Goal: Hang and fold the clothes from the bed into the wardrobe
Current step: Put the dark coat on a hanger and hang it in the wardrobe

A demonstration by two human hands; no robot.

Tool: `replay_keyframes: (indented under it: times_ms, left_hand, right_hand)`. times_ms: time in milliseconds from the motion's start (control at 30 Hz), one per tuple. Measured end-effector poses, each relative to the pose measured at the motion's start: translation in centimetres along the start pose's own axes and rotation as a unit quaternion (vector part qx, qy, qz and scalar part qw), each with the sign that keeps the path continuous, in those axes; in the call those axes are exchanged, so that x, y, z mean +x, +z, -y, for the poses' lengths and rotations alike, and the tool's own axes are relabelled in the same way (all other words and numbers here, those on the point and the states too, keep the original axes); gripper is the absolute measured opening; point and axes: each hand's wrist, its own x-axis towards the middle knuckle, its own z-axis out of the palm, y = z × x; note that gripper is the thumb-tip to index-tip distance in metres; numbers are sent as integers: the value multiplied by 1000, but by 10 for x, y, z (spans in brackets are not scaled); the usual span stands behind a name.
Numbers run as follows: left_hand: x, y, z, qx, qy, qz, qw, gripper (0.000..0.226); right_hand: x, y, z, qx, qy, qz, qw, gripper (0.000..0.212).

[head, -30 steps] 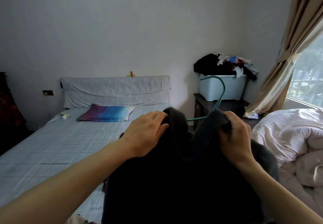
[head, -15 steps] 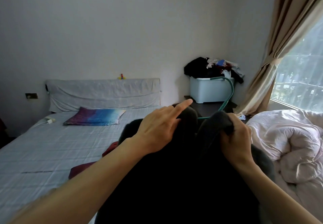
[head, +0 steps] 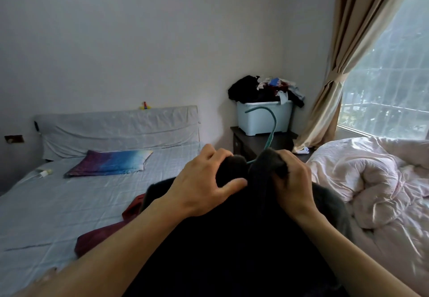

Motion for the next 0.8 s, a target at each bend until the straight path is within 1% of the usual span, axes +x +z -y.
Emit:
replay_keyframes:
  times_ms: [200, 267, 333, 400, 433, 467, 500, 533, 567, 600, 633, 667, 733, 800]
  left_hand:
    - [-5, 3, 6, 27, 1, -16, 1000, 36]
    - [-5, 5, 6, 45, 0, -38, 998, 32]
    - [-6, 6, 5, 69, 17, -74, 995, 30]
    - [-5, 4, 5, 83, 37, -111, 990, 30]
    - [-5, 2, 6, 84, 40, -125, 988, 32]
    - [-5, 0, 8, 85, 40, -138, 986, 34]
    - [-5, -2, 10, 83, 40, -150, 984, 37]
    - [-6, -3, 12, 77, 42, -160, 983, 38]
    - [-6, -4, 14, 66, 45, -167, 983, 39]
    - [-7, -4, 16, 53, 50, -173, 982, 40]
    - [-7, -3, 16, 41, 56, -178, 982, 40]
    - [-7, -1, 16, 29, 63, -183, 981, 41]
    - [-5, 2, 15, 8, 81, -190, 978, 40]
    - [-3, 9, 11, -7, 101, -193, 976, 41]
  right_hand:
    - [-1, -1, 8, 19, -28, 20, 999, 21]
    - [-1, -2, 11, 20, -28, 26, 999, 21]
    - [2, -5, 15, 23, -28, 39, 999, 23]
    - [7, -13, 19, 17, -33, 69, 997, 27]
    - [11, -19, 21, 12, -34, 102, 994, 32]
    - [14, -27, 23, 13, -30, 151, 988, 41]
    - [18, -37, 25, 22, -11, 217, 976, 54]
    - [22, -47, 27, 32, 22, 285, 958, 67]
    - [25, -55, 32, 41, 60, 335, 940, 75]
    - [26, -59, 36, 46, 88, 353, 931, 73]
    - [26, -61, 39, 43, 105, 344, 932, 68]
    - [25, -61, 43, 20, 117, 316, 941, 64]
    - [20, -60, 48, -59, 126, 260, 955, 52]
    - [11, -63, 47, -107, 127, 220, 961, 38]
